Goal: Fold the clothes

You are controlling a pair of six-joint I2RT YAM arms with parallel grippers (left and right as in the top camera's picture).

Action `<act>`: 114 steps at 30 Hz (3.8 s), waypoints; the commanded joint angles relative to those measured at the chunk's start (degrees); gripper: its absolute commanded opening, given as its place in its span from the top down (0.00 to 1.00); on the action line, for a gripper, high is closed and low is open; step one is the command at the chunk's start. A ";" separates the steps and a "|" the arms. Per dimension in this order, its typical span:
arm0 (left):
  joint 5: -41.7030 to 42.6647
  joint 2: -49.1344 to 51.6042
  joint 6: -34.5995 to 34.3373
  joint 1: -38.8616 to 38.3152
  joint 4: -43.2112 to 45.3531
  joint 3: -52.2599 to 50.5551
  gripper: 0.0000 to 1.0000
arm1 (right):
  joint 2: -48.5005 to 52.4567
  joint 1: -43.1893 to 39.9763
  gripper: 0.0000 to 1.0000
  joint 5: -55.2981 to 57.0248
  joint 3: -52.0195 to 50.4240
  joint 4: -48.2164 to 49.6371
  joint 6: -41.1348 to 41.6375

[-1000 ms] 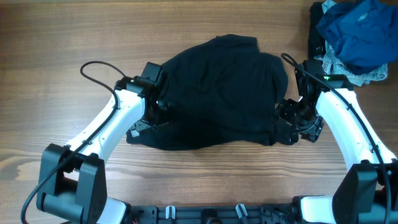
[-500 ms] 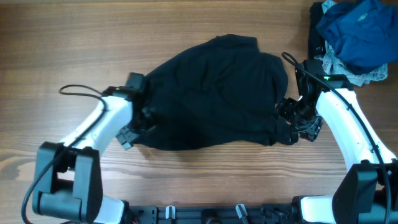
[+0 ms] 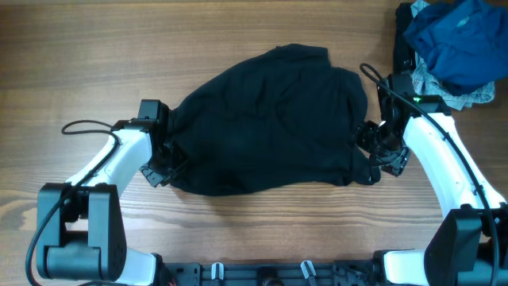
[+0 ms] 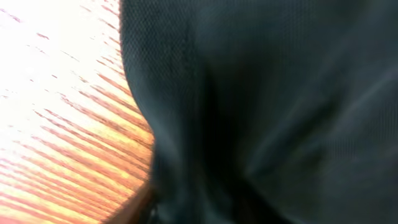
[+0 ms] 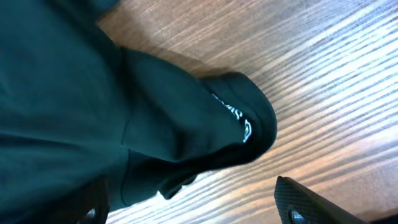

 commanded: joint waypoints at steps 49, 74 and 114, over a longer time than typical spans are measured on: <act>8.31 10.84 6.47 2.23 18.01 12.94 0.96 | 29.27 12.48 0.72 -16.59 17.94 31.36 -3.17; 7.41 11.39 8.24 2.23 22.14 16.28 0.37 | 29.20 3.08 0.34 8.17 12.46 5.11 -0.39; 17.11 14.71 15.52 11.58 11.37 25.79 0.96 | 26.32 3.15 0.08 -19.54 18.36 10.32 -15.82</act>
